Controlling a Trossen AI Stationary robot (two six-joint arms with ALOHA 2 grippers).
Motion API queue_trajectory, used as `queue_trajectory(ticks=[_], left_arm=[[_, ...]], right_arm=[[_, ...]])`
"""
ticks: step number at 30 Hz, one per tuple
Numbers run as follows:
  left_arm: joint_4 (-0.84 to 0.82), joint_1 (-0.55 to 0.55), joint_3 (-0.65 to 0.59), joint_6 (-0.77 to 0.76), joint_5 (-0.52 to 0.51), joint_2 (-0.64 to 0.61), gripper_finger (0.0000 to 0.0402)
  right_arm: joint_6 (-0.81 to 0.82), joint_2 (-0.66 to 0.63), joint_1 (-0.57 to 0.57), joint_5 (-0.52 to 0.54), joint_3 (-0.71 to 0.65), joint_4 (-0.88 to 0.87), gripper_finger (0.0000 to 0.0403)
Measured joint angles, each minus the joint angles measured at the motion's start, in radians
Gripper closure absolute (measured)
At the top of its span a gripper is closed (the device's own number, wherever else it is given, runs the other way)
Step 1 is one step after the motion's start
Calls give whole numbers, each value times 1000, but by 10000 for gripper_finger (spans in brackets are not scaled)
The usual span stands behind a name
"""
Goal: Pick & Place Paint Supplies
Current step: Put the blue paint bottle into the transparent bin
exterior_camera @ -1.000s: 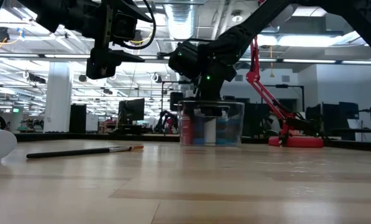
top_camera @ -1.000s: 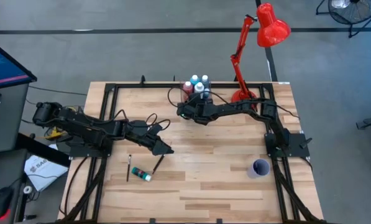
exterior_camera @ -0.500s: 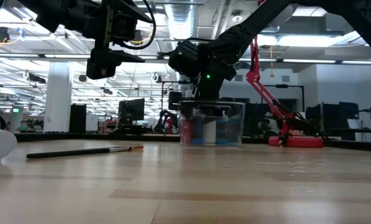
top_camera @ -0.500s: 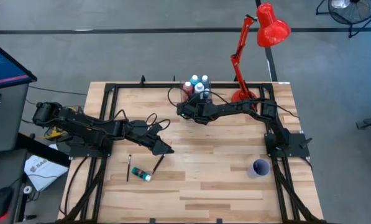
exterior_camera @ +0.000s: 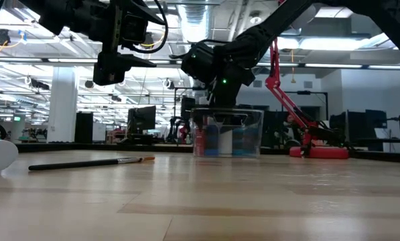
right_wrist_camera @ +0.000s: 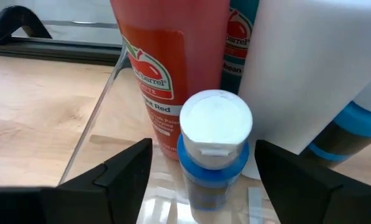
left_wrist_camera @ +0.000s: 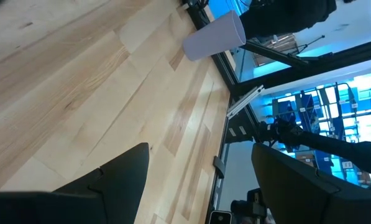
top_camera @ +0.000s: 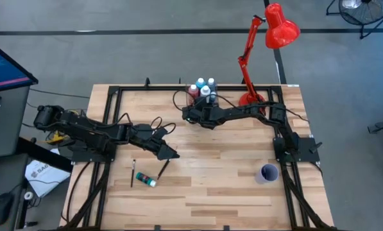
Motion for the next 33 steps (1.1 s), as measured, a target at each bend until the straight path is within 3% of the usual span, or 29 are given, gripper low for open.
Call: queue_trajectory(ticks=[33], left_arm=[[0, 0, 0, 0, -2, 0, 124]], right_arm=[[-4, -58, 13, -141, -1, -73, 126]])
